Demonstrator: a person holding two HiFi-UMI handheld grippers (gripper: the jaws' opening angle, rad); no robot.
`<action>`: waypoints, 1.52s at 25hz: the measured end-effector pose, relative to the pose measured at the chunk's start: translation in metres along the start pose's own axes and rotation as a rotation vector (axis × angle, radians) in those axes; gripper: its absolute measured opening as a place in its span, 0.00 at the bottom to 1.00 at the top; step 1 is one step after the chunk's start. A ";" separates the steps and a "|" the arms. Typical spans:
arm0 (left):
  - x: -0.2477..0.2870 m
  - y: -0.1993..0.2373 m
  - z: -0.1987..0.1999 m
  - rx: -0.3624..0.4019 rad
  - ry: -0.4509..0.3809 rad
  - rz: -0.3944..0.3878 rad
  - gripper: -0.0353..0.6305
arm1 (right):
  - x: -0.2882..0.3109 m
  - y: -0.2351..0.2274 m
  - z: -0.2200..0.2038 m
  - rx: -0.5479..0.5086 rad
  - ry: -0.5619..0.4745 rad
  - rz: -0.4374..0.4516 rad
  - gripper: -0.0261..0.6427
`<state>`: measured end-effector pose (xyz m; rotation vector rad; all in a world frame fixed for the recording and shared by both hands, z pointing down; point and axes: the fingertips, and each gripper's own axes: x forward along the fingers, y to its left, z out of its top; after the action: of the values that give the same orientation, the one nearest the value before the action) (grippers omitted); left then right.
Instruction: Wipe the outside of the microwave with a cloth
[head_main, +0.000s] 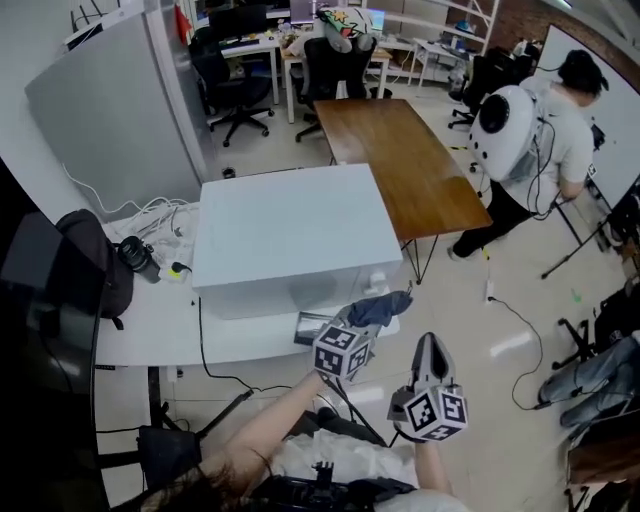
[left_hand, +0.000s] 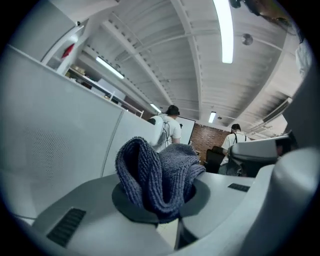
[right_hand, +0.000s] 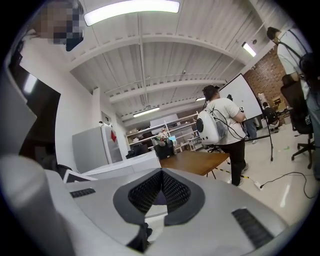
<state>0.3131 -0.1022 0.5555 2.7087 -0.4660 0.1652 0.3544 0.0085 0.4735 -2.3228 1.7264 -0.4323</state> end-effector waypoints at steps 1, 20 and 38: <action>0.007 0.005 -0.004 -0.010 0.012 0.016 0.13 | -0.003 -0.002 0.002 -0.002 -0.005 -0.007 0.04; -0.198 0.189 -0.007 -0.158 -0.133 0.602 0.13 | 0.032 0.095 -0.037 -0.009 0.095 0.246 0.04; -0.273 0.206 -0.027 -0.236 -0.170 0.700 0.13 | 0.033 0.131 -0.053 -0.024 0.127 0.299 0.04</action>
<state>-0.0148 -0.1901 0.6050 2.2325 -1.3750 0.0581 0.2274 -0.0609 0.4812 -2.0429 2.1063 -0.5134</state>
